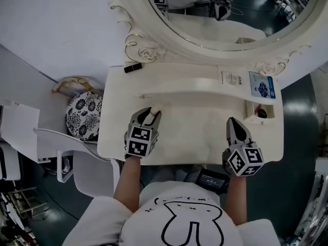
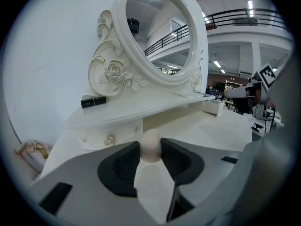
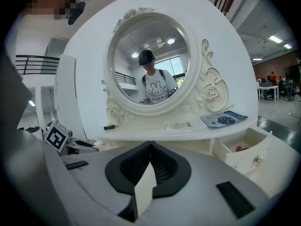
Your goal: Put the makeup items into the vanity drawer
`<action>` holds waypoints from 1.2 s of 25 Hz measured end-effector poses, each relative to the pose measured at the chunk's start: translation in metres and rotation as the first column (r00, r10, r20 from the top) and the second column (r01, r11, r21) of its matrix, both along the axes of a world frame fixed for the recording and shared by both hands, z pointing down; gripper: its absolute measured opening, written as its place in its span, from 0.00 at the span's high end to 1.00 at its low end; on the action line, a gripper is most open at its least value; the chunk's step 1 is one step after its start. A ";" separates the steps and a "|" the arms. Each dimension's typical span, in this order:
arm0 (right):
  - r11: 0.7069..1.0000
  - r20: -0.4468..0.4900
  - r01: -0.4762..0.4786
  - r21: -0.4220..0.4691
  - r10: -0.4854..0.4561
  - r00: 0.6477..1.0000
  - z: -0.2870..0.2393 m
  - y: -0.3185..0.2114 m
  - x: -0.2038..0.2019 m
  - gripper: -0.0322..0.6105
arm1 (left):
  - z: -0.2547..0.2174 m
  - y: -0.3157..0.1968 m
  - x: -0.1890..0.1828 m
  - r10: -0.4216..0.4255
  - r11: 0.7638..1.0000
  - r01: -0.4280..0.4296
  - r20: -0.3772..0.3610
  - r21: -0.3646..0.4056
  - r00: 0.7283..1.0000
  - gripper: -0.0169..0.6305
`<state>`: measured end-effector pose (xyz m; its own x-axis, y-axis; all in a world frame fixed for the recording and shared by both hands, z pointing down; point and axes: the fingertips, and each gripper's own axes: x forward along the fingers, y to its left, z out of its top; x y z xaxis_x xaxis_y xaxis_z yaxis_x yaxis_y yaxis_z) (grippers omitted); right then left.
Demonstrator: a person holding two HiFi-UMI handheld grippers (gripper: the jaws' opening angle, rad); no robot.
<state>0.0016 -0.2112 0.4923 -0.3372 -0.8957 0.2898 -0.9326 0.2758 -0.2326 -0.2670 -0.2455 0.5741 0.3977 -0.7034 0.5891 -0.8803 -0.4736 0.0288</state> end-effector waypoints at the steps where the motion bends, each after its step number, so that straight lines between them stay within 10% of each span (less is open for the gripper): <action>1: 1.000 -0.004 0.004 0.012 -0.004 1.000 -0.006 -0.001 0.000 0.94 | -0.006 -0.002 0.001 0.000 1.000 0.000 -0.005 0.013 1.000 0.73; 30: 0.981 -0.053 -0.027 0.193 0.037 0.998 -0.079 0.013 0.023 0.94 | -0.090 -0.013 0.040 0.030 0.974 -0.006 -0.099 0.229 0.995 0.72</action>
